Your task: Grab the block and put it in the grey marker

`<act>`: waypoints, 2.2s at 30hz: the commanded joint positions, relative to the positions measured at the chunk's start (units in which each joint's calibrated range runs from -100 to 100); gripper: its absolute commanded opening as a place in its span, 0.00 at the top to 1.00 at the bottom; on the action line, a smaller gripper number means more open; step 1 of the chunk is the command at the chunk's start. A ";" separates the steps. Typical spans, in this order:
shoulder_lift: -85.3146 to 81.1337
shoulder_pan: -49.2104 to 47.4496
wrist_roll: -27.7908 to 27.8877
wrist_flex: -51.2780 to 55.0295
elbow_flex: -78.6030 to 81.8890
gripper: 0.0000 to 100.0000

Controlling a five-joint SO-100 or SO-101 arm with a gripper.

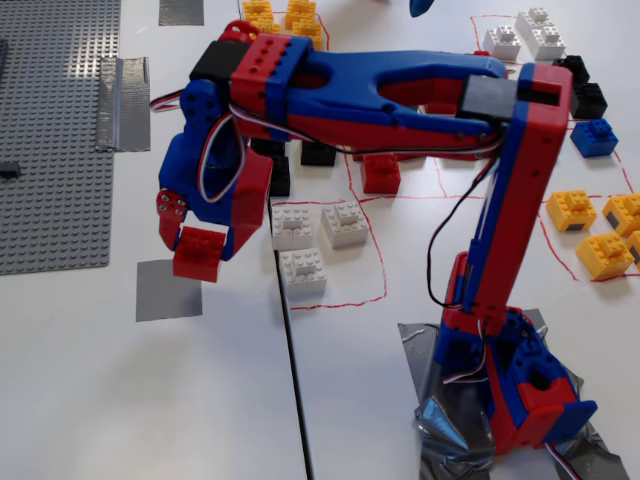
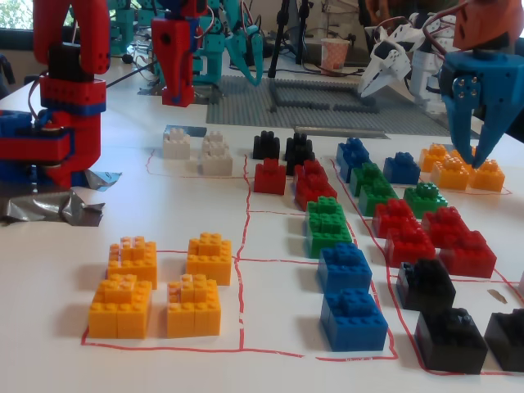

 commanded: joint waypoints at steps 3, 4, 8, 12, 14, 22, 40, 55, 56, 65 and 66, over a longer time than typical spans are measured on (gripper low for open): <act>1.38 -1.26 -1.07 -1.94 -6.81 1.00; 2.12 -1.35 -1.12 -2.51 -6.90 1.00; 5.01 -1.35 -1.27 -3.89 -7.90 1.00; 7.98 -1.26 -1.42 -4.22 -10.17 1.00; 9.71 -1.26 -1.47 -4.22 -11.90 1.00; 15.49 -1.35 -1.66 -4.46 -16.53 1.00; 20.68 -1.45 -0.29 -0.97 -23.34 0.92; 19.03 -1.55 -2.78 4.87 -26.25 0.64; 18.54 -1.65 -2.78 5.44 -26.25 0.63; 11.11 -1.35 -1.90 8.04 -22.89 0.65; 10.29 -1.26 -2.00 8.20 -22.80 0.65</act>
